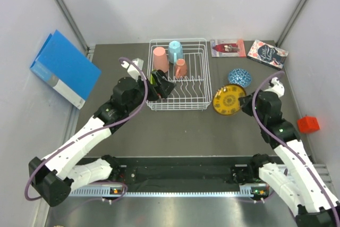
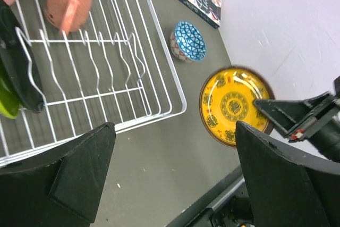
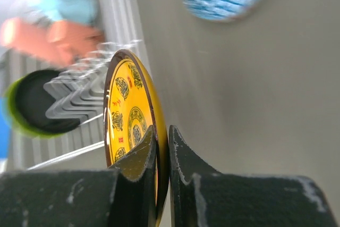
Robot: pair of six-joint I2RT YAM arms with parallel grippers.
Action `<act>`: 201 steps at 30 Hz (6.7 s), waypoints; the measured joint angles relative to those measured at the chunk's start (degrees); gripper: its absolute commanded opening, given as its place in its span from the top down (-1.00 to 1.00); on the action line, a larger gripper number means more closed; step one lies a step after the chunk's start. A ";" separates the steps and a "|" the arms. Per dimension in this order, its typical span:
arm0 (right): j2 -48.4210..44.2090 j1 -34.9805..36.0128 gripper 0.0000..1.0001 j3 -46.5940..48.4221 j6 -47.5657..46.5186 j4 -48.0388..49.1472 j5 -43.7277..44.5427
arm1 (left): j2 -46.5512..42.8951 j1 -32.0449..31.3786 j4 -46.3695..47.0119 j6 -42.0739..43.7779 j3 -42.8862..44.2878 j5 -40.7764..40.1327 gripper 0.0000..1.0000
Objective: Unload the mixed dishes from the dish rack
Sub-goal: Place the plate at the center of the board, then pick up the plate from the dish rack.
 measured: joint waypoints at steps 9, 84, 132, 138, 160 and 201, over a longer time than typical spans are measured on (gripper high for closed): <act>2.86 -18.88 1.00 -9.09 2.08 -4.33 -7.56 | -2.82 0.02 -2.62 1.22 -3.26 -2.25 -0.93; 10.93 7.80 -0.48 0.92 -11.15 7.58 -10.95 | 29.05 0.46 -21.11 16.00 27.96 -28.76 -0.18; 13.03 7.93 -0.45 0.11 -14.95 10.54 -9.73 | 46.82 2.82 -30.58 16.96 34.47 -34.16 1.00; 13.44 7.93 -0.44 0.07 -14.93 10.64 -9.75 | 43.60 1.09 -33.11 19.23 35.36 -38.38 1.00; 13.73 7.93 -0.50 0.11 -11.91 11.37 -14.21 | 24.48 -8.79 -28.46 19.47 33.90 -42.21 1.00; 11.65 7.48 1.00 -1.95 -3.85 27.23 -24.02 | 14.21 -6.40 -7.50 4.26 10.78 2.40 -0.34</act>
